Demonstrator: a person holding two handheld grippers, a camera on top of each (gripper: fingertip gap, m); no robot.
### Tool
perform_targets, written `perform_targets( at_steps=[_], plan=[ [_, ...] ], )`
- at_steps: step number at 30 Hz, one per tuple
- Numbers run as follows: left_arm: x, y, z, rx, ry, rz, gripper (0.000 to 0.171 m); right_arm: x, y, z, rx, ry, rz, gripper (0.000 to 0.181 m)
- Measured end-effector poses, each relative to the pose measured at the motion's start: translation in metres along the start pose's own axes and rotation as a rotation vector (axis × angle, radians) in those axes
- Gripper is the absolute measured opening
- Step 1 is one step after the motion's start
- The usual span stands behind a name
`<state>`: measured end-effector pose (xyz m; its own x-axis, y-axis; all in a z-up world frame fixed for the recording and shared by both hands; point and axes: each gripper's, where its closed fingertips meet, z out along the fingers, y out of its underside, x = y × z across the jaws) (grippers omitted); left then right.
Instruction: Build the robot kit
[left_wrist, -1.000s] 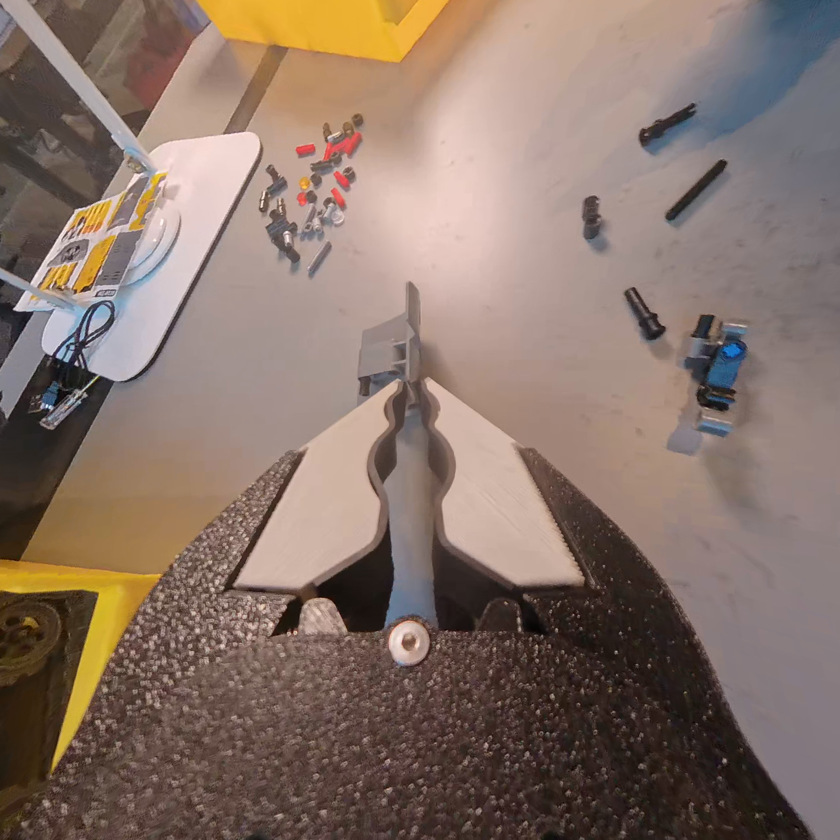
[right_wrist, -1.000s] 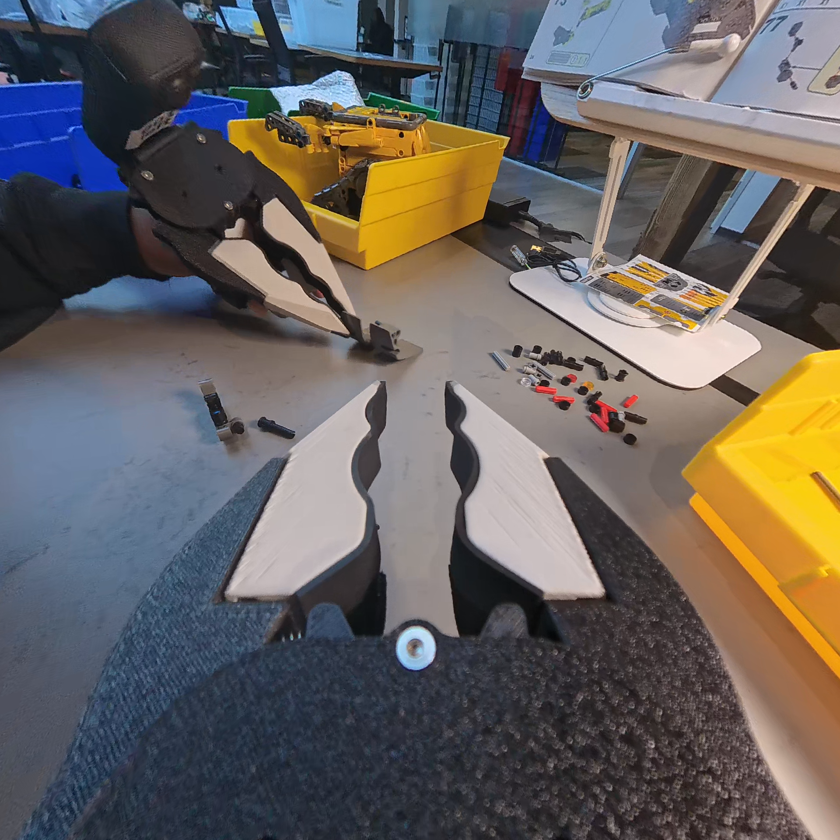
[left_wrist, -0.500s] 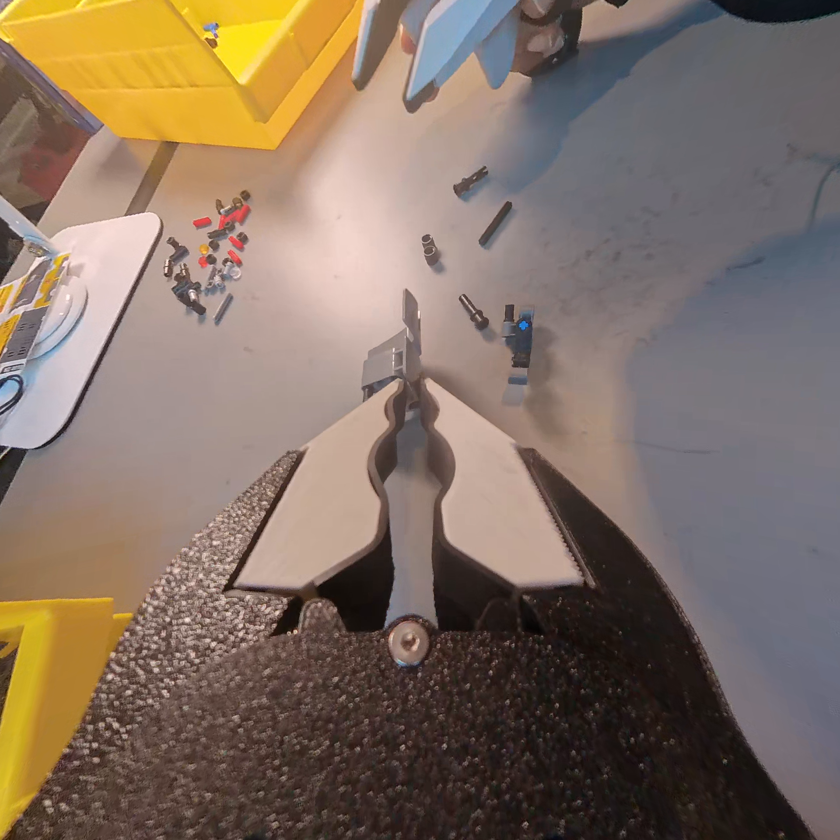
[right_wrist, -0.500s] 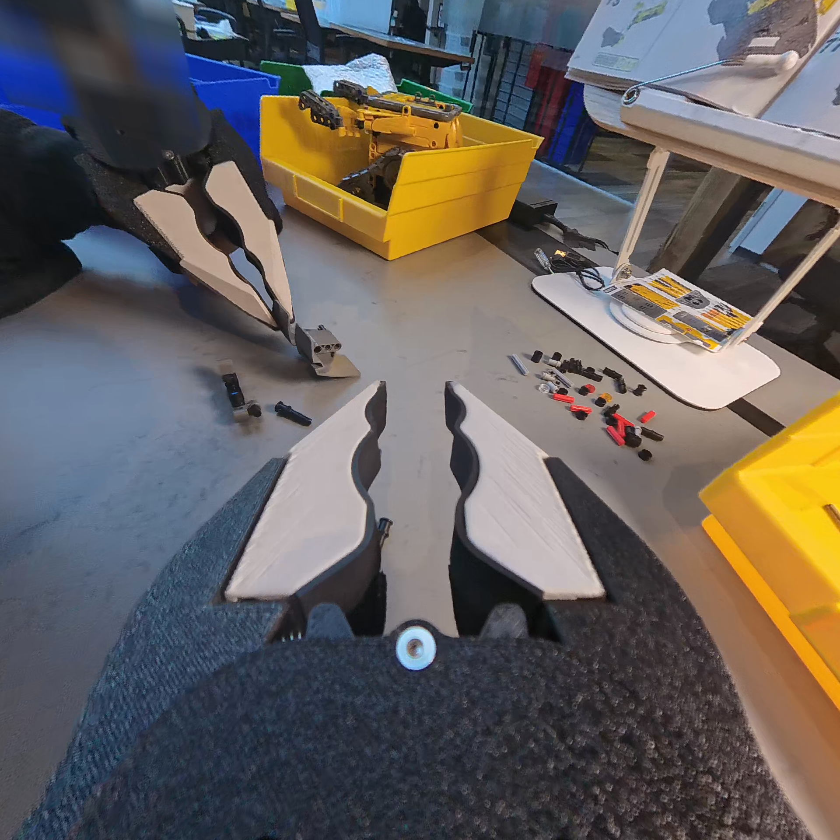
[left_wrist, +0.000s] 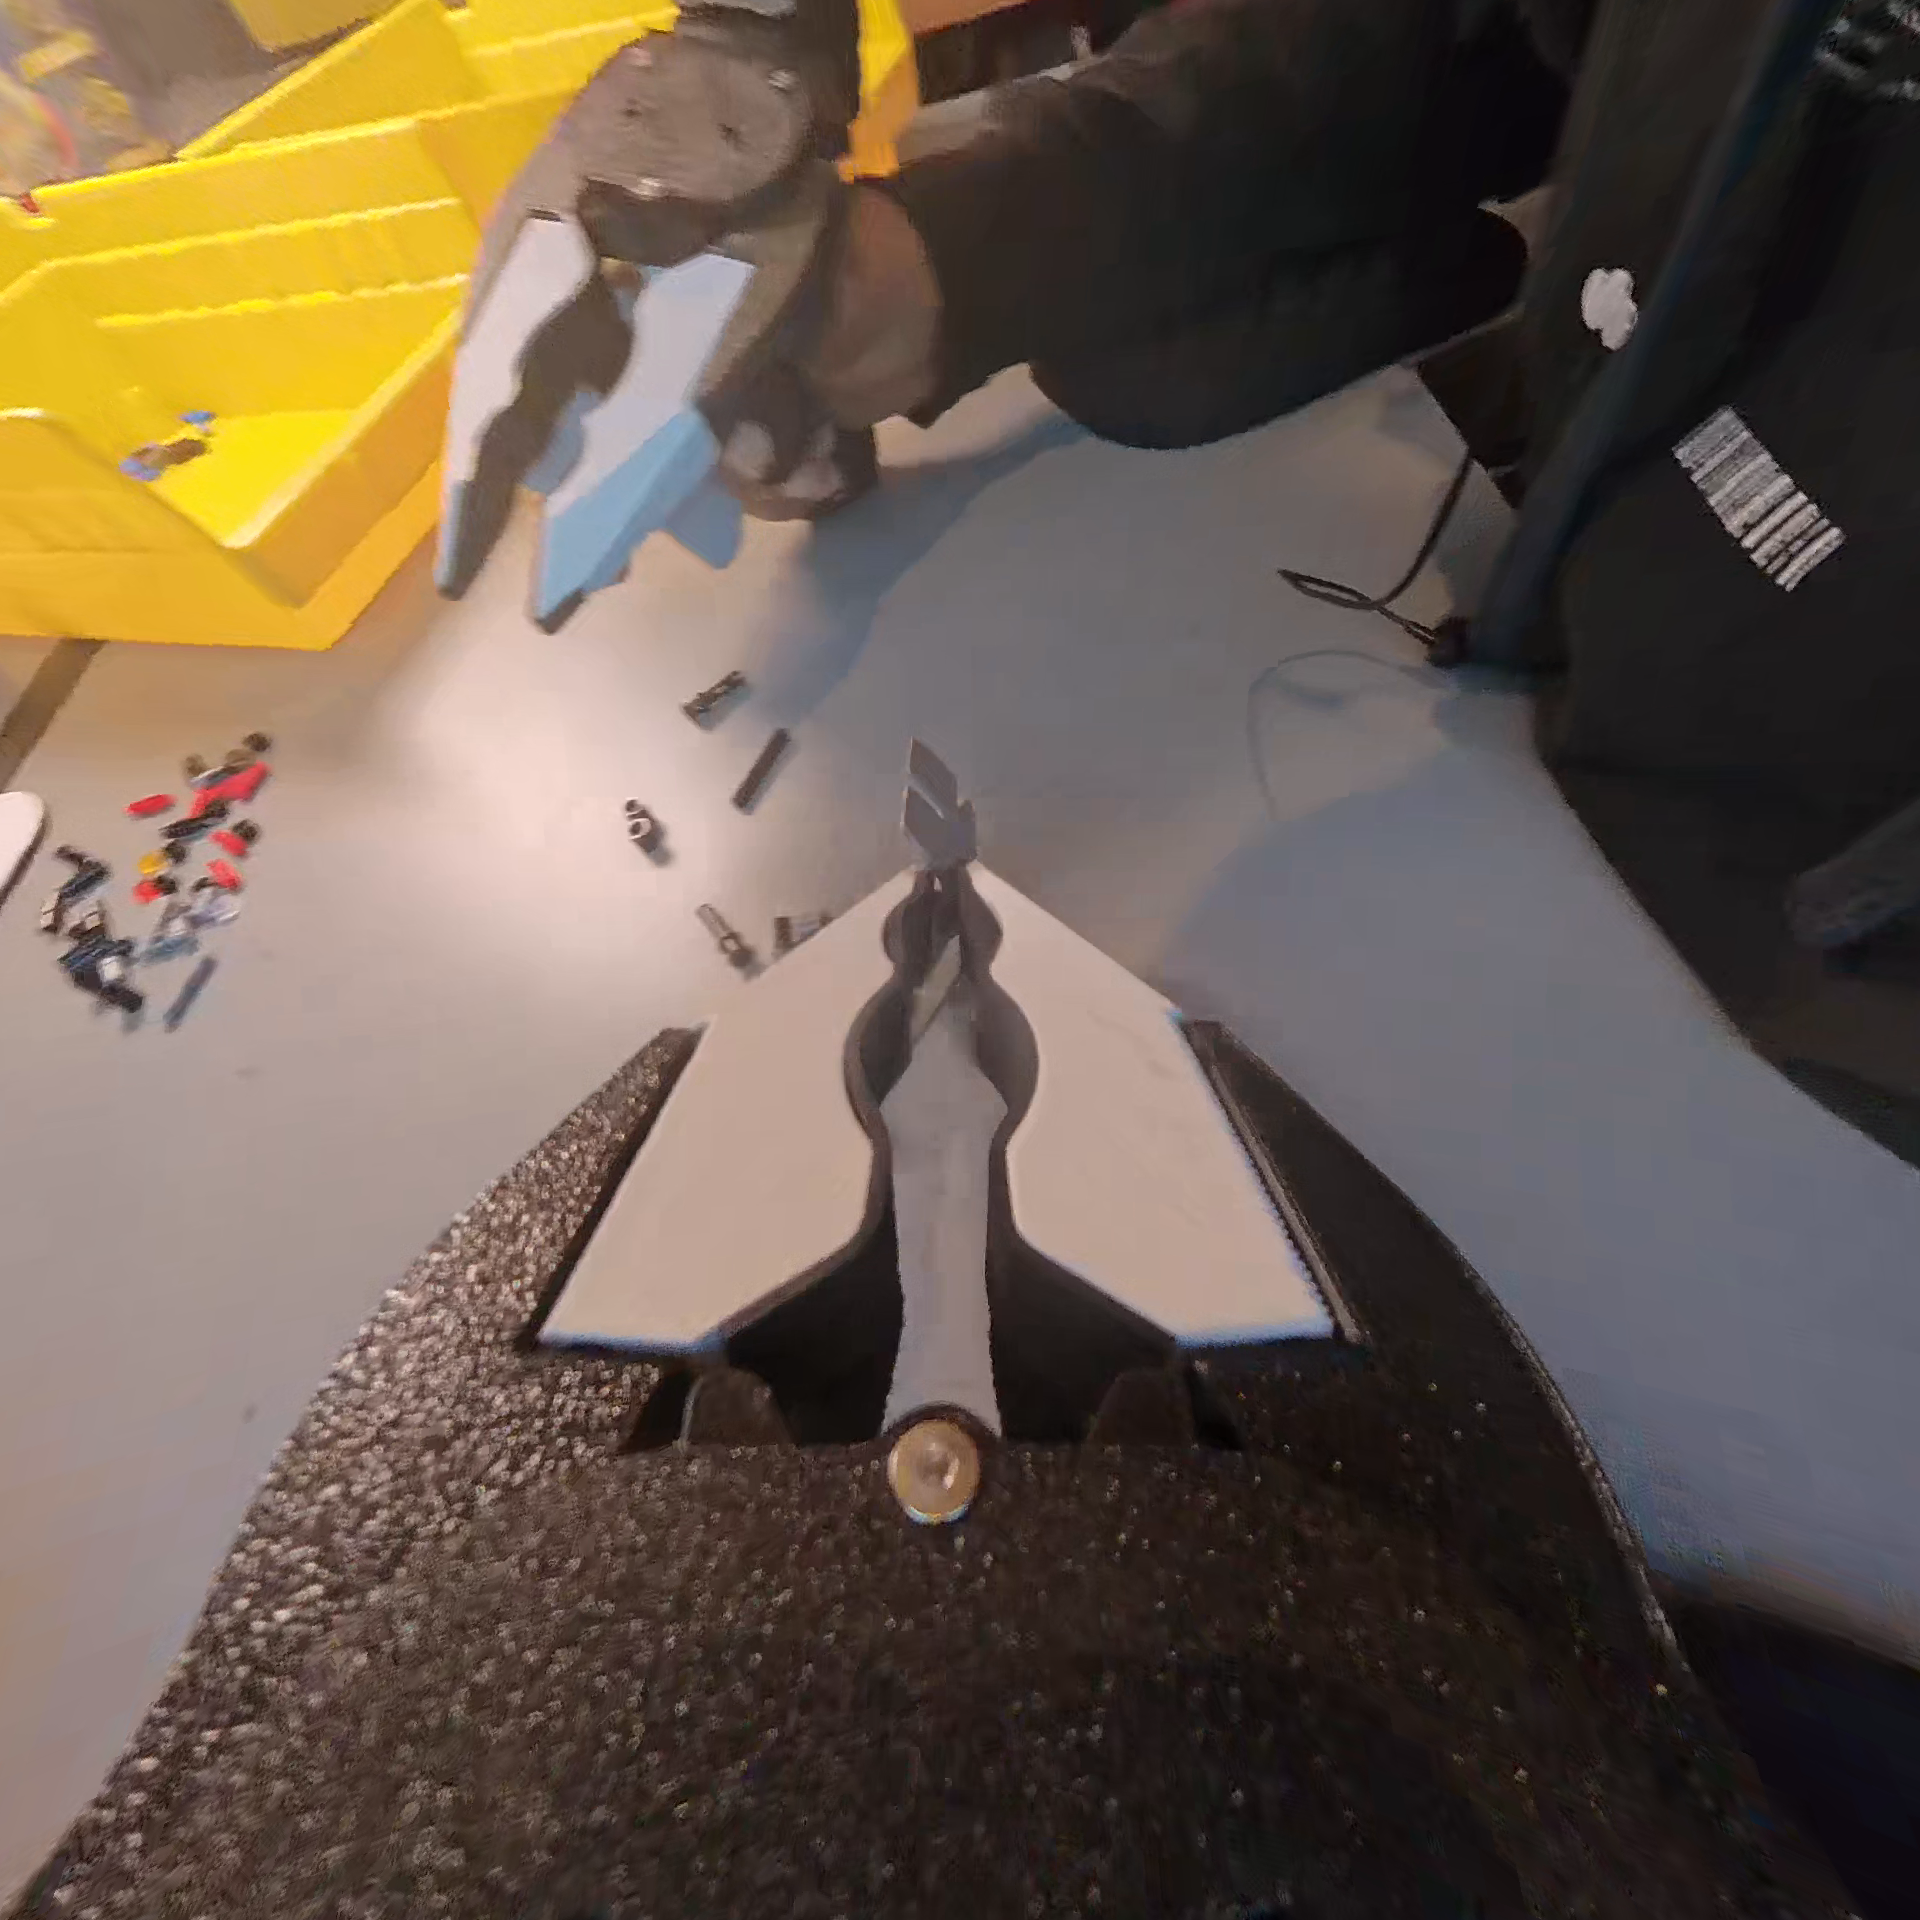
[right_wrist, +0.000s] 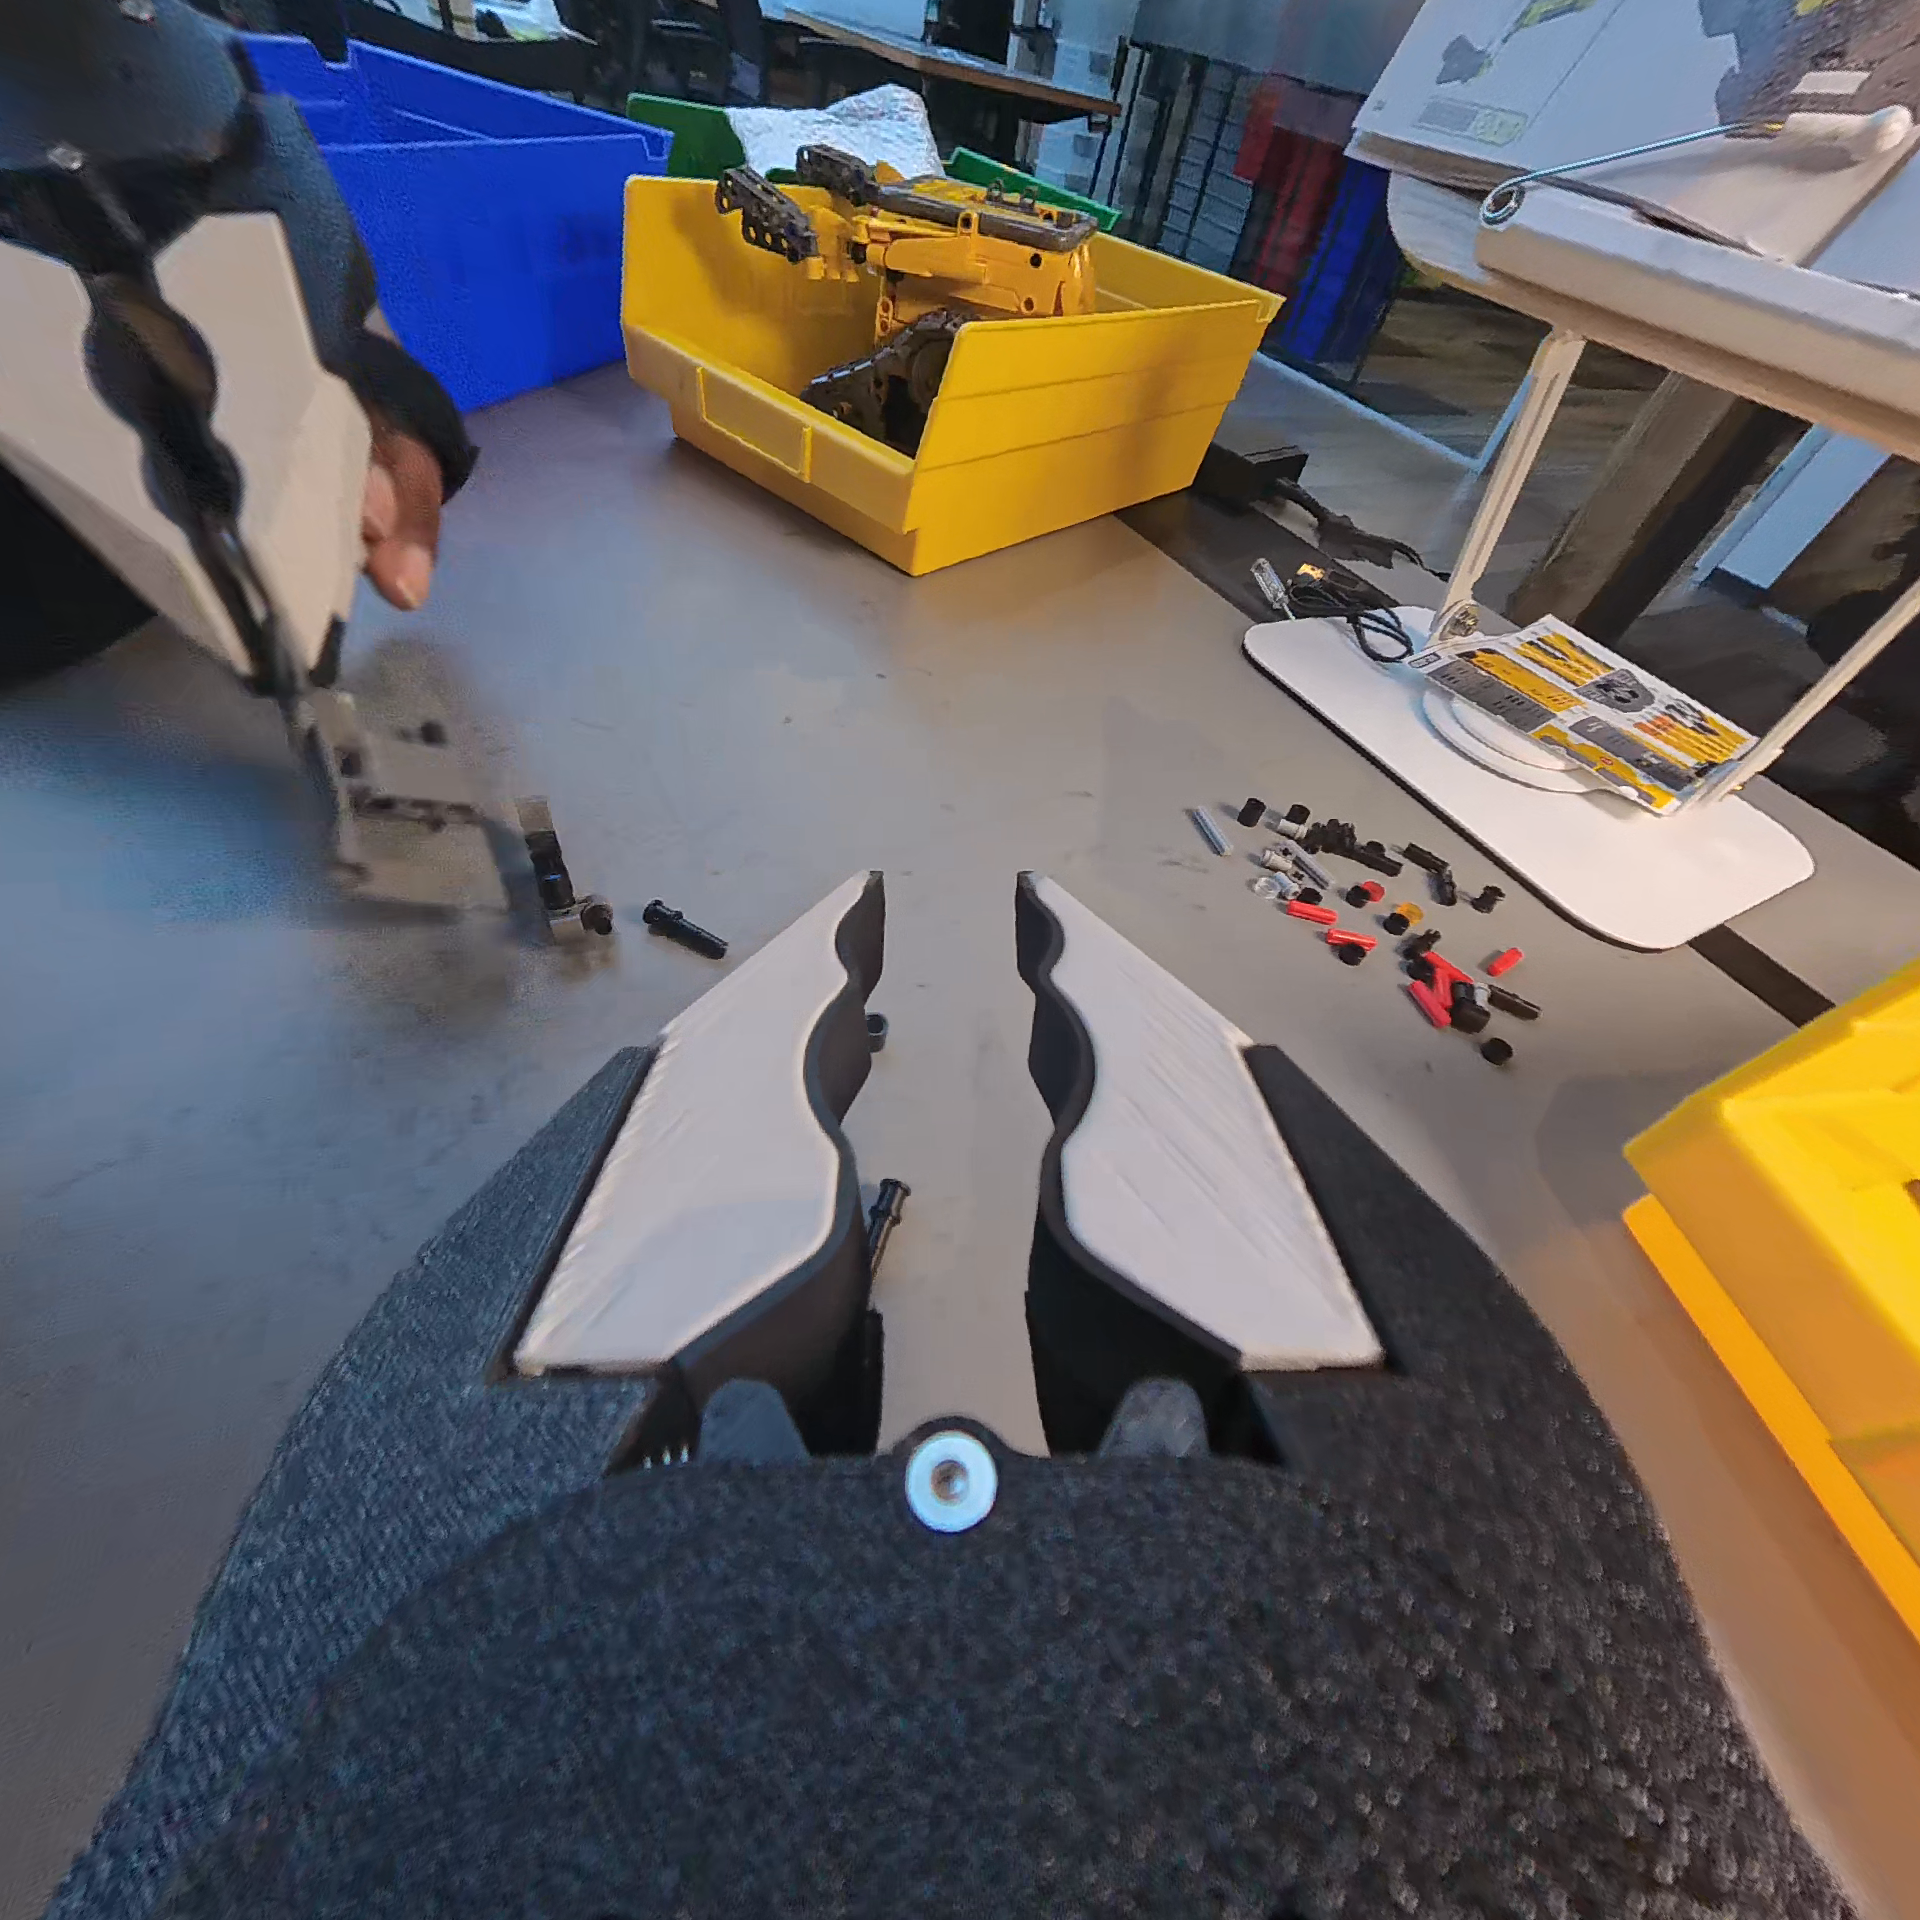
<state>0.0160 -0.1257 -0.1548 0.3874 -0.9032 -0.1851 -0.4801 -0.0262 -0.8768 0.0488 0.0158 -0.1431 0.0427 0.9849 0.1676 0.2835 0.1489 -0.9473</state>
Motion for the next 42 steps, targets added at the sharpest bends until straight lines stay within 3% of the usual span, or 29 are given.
perform_targets(
  at_steps=[6, 17, 27, 31, 33, 38, 40, 42],
  plan=[
    [0.028, 0.009, 0.022, -0.094, 0.083, 0.095, 0.005, 0.003, 0.001, 0.0, -0.006, 0.026, -0.008, 0.024],
    [0.018, 0.03, 0.016, -0.204, 0.043, 0.078, 0.016, -0.003, 0.002, 0.002, -0.022, 0.027, -0.059, 0.023],
    [0.014, 0.035, 0.009, -0.197, 0.063, -0.009, 0.026, -0.006, 0.004, 0.003, -0.032, 0.015, -0.072, 0.023],
    [0.019, 0.044, 0.018, -0.249, 0.073, 0.006, 0.023, -0.008, 0.005, 0.004, -0.038, 0.012, -0.086, 0.023],
    [0.019, 0.046, 0.021, -0.265, 0.066, 0.02, 0.011, -0.01, 0.005, 0.005, -0.043, 0.008, -0.097, 0.023],
    [0.018, 0.044, 0.022, -0.266, 0.055, 0.024, 0.009, -0.019, 0.01, 0.008, -0.074, -0.025, -0.149, 0.023],
    [0.018, 0.046, 0.019, -0.279, 0.058, 0.02, 0.012, -0.024, 0.013, 0.01, -0.095, -0.042, -0.172, 0.023],
    [0.018, 0.047, 0.014, -0.274, 0.073, -0.014, 0.027, -0.027, 0.016, 0.011, -0.114, -0.049, -0.191, 0.023]
  ],
)
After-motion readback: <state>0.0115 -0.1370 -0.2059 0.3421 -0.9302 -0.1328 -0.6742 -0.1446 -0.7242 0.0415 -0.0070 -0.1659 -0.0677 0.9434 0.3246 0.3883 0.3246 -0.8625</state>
